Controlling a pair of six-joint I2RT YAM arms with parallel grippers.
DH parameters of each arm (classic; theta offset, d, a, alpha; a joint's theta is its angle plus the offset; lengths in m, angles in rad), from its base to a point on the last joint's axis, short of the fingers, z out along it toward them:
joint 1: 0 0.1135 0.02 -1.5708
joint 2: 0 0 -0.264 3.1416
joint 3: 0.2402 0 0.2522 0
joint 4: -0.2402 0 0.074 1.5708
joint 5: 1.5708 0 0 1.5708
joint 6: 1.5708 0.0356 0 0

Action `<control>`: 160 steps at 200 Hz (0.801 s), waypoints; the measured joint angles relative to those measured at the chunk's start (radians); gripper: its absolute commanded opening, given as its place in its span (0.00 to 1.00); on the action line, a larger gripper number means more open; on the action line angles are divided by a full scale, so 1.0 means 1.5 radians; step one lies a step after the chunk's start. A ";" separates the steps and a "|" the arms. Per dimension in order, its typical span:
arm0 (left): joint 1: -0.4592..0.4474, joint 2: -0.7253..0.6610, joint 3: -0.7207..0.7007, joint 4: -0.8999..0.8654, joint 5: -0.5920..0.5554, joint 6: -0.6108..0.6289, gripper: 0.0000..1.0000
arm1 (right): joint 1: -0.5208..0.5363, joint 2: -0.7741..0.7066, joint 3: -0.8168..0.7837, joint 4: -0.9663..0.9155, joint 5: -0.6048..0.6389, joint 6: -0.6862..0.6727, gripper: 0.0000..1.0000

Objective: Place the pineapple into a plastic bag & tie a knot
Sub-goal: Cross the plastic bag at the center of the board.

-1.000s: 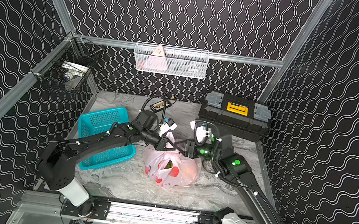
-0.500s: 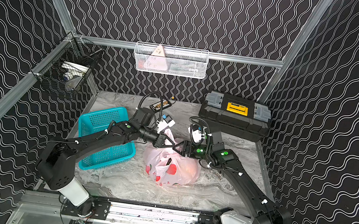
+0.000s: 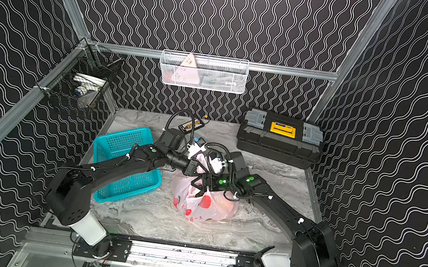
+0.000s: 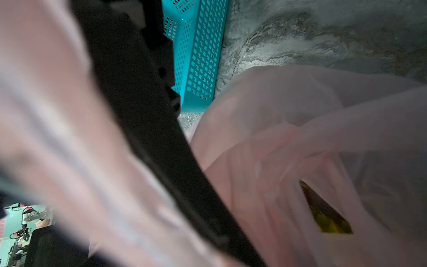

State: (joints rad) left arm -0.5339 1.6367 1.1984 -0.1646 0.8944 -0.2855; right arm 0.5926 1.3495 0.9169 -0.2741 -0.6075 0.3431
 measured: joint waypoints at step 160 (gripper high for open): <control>-0.001 -0.060 -0.020 -0.016 -0.034 0.000 0.51 | 0.003 -0.046 -0.033 -0.062 0.148 -0.017 0.09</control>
State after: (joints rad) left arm -0.5358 1.5463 1.1690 -0.1879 0.8440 -0.2855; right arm 0.5964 1.2800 0.8677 -0.3676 -0.3855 0.3183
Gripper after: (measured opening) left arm 0.476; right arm 0.130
